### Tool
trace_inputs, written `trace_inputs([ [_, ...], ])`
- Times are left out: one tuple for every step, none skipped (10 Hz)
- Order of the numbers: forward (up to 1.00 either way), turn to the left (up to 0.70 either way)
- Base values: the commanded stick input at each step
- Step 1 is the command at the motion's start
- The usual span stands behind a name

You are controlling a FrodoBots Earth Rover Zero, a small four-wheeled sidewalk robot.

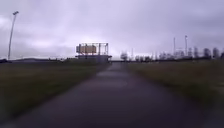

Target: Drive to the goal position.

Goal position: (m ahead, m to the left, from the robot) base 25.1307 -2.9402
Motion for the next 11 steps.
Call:
trace_inputs([
  [1.0, 0.0],
  [1.0, 0.0],
  [1.0, 0.0],
  [1.0, 0.0],
  [1.0, 0.0],
  [1.0, 0.0],
  [1.0, 0.0],
  [1.0, 0.0],
  [1.0, 0.0],
  [1.0, 0.0],
  [1.0, 0.0],
])
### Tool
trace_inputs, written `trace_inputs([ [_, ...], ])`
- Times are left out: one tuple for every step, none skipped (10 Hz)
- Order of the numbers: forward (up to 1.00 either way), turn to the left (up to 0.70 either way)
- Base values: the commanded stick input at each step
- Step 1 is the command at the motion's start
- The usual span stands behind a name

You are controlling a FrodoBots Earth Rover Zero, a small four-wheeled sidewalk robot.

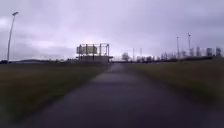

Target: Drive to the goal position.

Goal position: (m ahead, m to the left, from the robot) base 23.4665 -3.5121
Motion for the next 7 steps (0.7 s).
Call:
trace_inputs([
  [1.0, -0.03],
  [1.0, -0.04],
  [1.0, -0.03],
  [1.0, -0.02],
  [1.0, -0.02],
  [1.0, -0.01],
  [1.0, 0.0],
])
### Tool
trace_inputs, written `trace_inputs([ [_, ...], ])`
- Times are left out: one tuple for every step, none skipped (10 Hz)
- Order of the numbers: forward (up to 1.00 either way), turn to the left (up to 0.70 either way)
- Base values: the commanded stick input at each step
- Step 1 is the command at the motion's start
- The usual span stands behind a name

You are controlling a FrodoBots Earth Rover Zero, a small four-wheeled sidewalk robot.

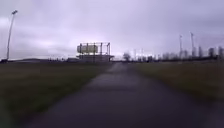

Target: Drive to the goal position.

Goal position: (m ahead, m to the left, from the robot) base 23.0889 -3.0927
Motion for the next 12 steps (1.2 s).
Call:
trace_inputs([
  [1.0, -0.01],
  [1.0, -0.02],
  [1.0, -0.01],
  [1.0, 0.0],
  [1.0, -0.01],
  [1.0, -0.01],
  [1.0, -0.05],
  [1.0, -0.13],
  [1.0, -0.35],
  [1.0, -0.35],
  [1.0, -0.34],
  [1.0, -0.01],
])
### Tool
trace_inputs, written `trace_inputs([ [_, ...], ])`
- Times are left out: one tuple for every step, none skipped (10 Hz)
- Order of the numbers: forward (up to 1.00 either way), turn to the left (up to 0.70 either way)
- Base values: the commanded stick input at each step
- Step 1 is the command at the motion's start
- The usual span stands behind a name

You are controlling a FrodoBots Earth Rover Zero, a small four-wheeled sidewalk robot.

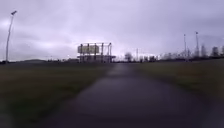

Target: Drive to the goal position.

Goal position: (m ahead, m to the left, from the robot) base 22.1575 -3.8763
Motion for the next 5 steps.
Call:
trace_inputs([
  [1.0, 0.0],
  [1.0, 0.0],
  [1.0, 0.0],
  [1.0, 0.0],
  [1.0, 0.0],
])
